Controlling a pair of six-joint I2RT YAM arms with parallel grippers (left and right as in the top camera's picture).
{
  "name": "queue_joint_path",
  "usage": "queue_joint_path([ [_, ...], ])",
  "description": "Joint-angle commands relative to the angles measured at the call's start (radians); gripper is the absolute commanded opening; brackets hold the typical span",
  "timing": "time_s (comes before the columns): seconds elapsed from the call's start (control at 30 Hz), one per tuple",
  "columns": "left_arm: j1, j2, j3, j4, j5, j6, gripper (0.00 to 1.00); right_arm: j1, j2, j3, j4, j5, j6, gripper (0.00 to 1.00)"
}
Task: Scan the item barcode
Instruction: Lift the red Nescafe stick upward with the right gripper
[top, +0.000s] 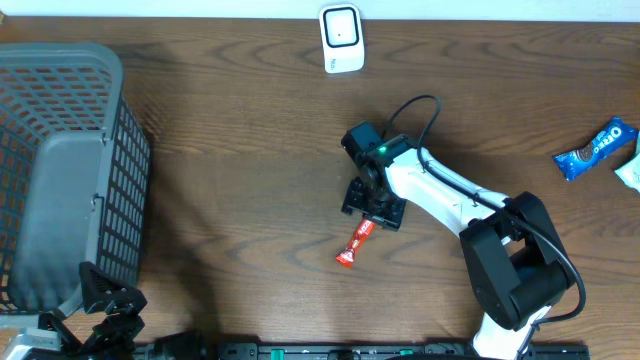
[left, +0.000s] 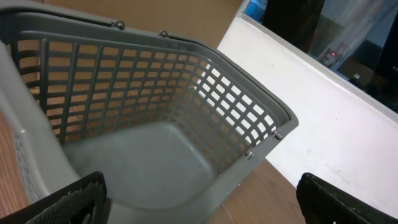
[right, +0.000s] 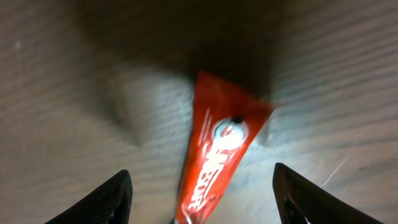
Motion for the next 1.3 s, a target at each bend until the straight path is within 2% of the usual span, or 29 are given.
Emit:
queue_joint_path([
  [0.0,-0.003,-0.001,0.002,0.001,-0.006,0.017,0.98,-0.001,0.018,-0.018,0.004,0.068,0.049,0.68],
  [0.1,-0.003,-0.001,0.002,0.001,-0.006,0.017,0.98,0.006,0.042,-0.025,0.018,0.045,0.048,0.66],
  [0.2,-0.003,-0.001,0.002,0.001,-0.006,0.017,0.98,0.017,0.093,-0.025,0.039,-0.011,0.049,0.51],
  [0.23,-0.003,-0.001,0.002,0.001,-0.006,0.018,0.98,0.022,0.112,-0.025,0.044,-0.029,0.048,0.4],
  [0.3,-0.003,-0.001,0.002,0.001,-0.006,0.018,0.98,0.028,0.152,-0.025,0.039,-0.062,0.048,0.01],
  [0.47,-0.003,-0.001,0.002,0.001,-0.006,0.018,0.98,0.029,0.205,-0.025,-0.008,-0.17,0.048,0.01],
  [0.6,-0.003,-0.001,0.002,0.001,-0.006,0.018,0.98,0.025,0.199,-0.024,-0.114,-0.298,0.054,0.02],
  [0.73,-0.003,-0.001,0.002,0.001,-0.006,0.017,0.98,-0.008,0.199,-0.025,-0.307,-0.477,0.112,0.01],
  [0.9,-0.003,-0.001,0.002,0.001,-0.006,0.017,0.98,-0.058,0.199,-0.025,-0.507,-0.692,0.101,0.01],
  [1.27,-0.003,-0.001,0.002,0.001,-0.006,0.017,0.98,-0.081,0.199,-0.025,-0.7,-1.272,-0.301,0.02],
])
